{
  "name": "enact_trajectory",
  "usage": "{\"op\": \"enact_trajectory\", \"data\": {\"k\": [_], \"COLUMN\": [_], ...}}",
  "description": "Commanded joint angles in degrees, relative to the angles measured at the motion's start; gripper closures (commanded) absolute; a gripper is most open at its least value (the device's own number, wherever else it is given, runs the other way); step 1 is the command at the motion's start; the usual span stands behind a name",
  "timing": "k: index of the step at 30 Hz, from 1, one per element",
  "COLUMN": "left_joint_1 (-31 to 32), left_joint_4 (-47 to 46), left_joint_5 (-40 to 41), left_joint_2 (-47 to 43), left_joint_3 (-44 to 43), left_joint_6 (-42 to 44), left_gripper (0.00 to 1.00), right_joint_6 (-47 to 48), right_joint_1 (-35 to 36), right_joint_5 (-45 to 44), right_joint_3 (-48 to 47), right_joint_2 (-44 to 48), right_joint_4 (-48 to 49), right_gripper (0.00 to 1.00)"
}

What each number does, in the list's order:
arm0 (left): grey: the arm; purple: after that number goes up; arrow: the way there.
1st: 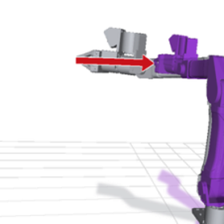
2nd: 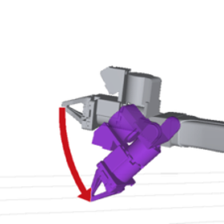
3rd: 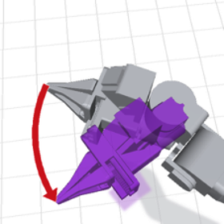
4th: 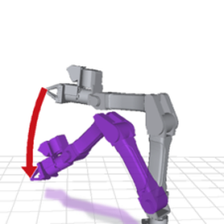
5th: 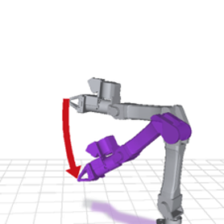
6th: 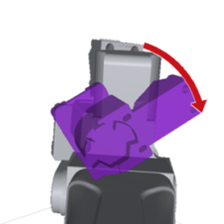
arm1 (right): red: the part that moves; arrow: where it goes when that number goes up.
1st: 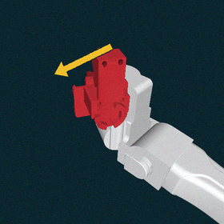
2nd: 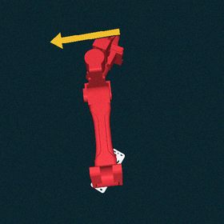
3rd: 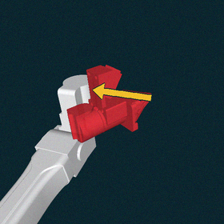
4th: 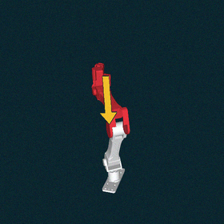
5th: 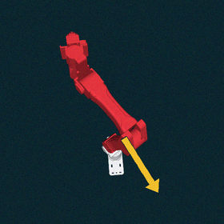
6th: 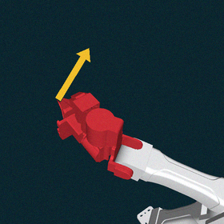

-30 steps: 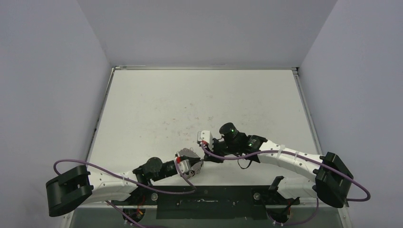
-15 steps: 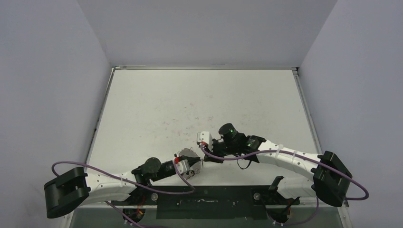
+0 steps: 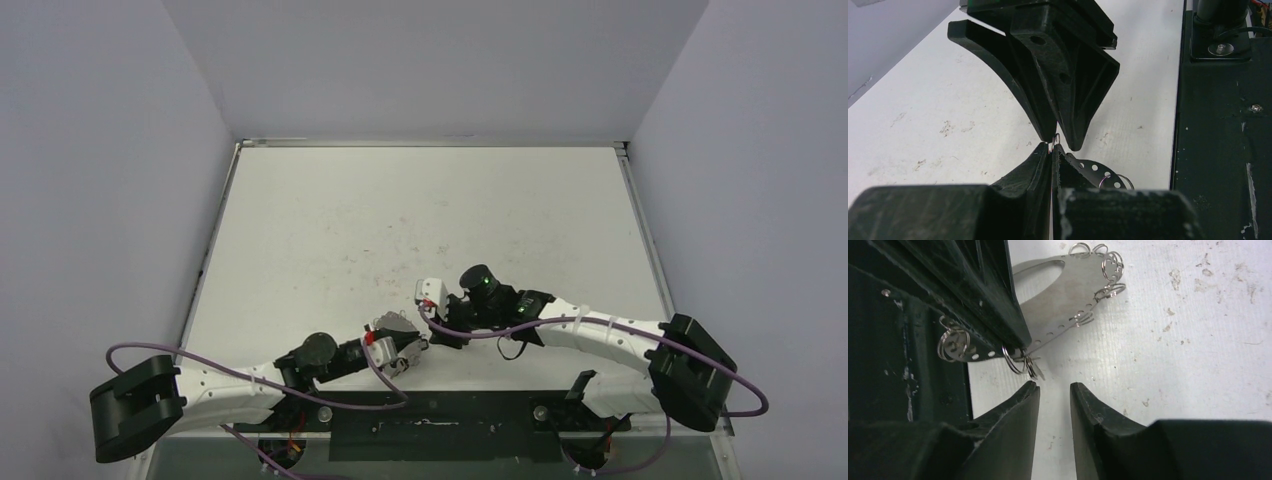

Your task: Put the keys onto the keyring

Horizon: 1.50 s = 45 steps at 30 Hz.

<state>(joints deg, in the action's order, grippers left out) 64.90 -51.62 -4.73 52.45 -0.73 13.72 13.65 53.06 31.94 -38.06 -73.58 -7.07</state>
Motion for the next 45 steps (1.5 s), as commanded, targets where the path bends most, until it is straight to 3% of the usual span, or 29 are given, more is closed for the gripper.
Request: {"op": "enact_trajectory", "data": {"k": [1, 3, 7, 11, 23, 32, 45], "left_joint_1": [0.1, 0.1, 0.1, 0.0, -3.5, -18.3, -32.9], "left_joint_4": [-1.9, -1.4, -0.1, 1.8, 9.9, 11.6, 13.5], "left_joint_5": [0.7, 1.0, 1.8, 3.0, 6.2, -9.1, -16.7], "left_joint_2": [-1.9, -2.4, -3.4, -3.8, 3.2, 14.6, 27.4], "left_joint_3": [0.4, 0.5, 0.2, -0.7, -8.6, -17.9, -31.2], "left_joint_6": [-0.9, -0.9, -1.0, -0.9, -3.1, -8.9, -13.4], "left_gripper": [1.0, 1.0, 1.0, 1.0, 1.0, 1.0, 1.0], "right_joint_6": [-0.8, -1.3, -2.7, -4.0, -9.2, -15.9, -19.9], "right_joint_1": [-0.1, -0.2, -0.7, -1.3, -6.5, -16.8, -26.8], "right_joint_5": [-4.3, -6.4, -10.1, -12.1, -11.0, -9.1, -5.7], "right_joint_3": [1.9, 3.3, 6.4, 8.2, 10.4, 12.0, 14.5], "right_joint_2": [5.3, 8.1, 13.8, 17.6, 20.6, 21.0, 21.5], "right_joint_4": [4.4, 5.1, 7.5, 9.6, 12.7, 13.4, 14.5], "right_gripper": [0.64, 0.52, 0.16, 0.0, 0.0, 0.0, 0.0]}}
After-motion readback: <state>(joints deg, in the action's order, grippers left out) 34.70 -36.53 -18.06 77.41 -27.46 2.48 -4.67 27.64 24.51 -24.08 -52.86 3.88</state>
